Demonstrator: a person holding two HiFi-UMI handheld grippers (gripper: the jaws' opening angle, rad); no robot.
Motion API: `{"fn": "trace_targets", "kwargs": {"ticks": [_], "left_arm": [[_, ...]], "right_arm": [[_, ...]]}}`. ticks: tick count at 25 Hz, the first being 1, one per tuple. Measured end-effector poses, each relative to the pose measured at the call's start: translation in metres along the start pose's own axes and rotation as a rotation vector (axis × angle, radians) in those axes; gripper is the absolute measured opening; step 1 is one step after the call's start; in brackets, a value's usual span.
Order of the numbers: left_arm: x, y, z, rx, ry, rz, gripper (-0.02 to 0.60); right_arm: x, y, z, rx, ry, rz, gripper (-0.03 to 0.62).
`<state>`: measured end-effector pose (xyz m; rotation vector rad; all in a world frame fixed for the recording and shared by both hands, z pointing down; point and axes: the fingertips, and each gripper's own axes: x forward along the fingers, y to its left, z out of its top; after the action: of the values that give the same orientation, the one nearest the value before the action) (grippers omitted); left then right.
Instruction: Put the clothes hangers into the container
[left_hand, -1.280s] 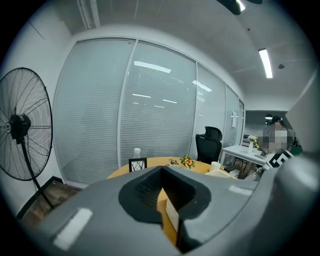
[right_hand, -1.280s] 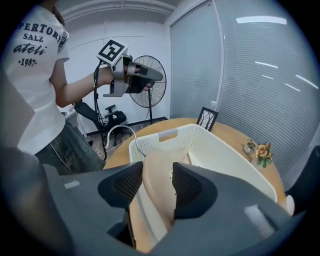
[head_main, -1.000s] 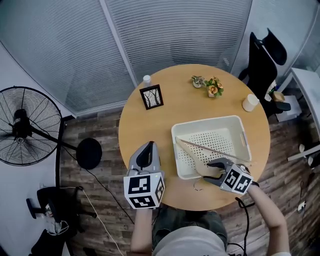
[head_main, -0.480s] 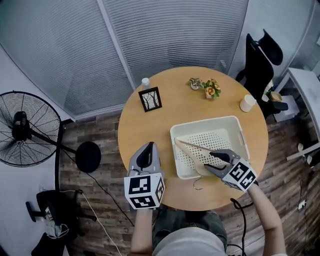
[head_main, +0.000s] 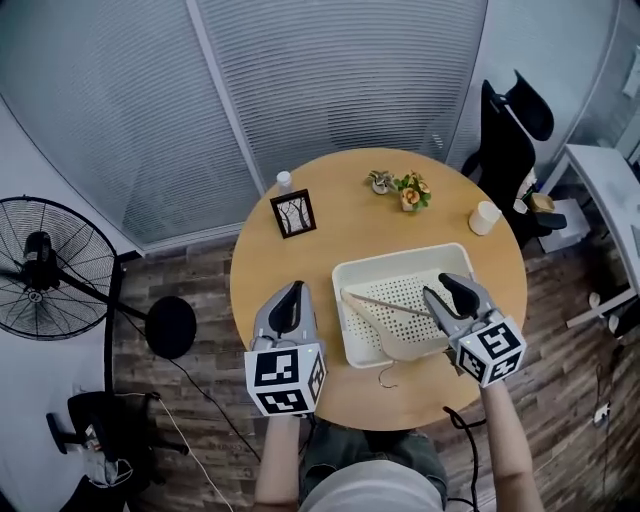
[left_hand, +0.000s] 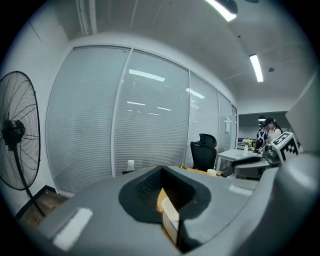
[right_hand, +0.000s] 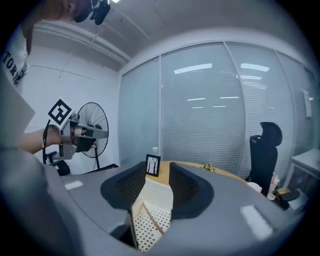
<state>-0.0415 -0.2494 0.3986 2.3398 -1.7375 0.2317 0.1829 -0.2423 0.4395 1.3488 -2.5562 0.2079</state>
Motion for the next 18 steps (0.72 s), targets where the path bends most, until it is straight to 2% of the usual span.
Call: {"fn": "trace_targets", "kwargs": {"ticks": [4, 12, 18], "left_arm": [[0.004, -0.004, 0.012, 0.008, -0.028, -0.010, 0.002], [0.010, -0.011, 0.029, 0.018, -0.067, -0.026, 0.002], [0.012, -0.014, 0.036, 0.026, -0.088, -0.032, 0.002]], "right_arm": [[-0.008, -0.014, 0.018, 0.016, -0.049, -0.103, 0.152], [-0.030, -0.032, 0.044, -0.032, -0.117, -0.291, 0.102], [-0.038, -0.038, 0.052, 0.002, -0.155, -0.362, 0.047]]}}
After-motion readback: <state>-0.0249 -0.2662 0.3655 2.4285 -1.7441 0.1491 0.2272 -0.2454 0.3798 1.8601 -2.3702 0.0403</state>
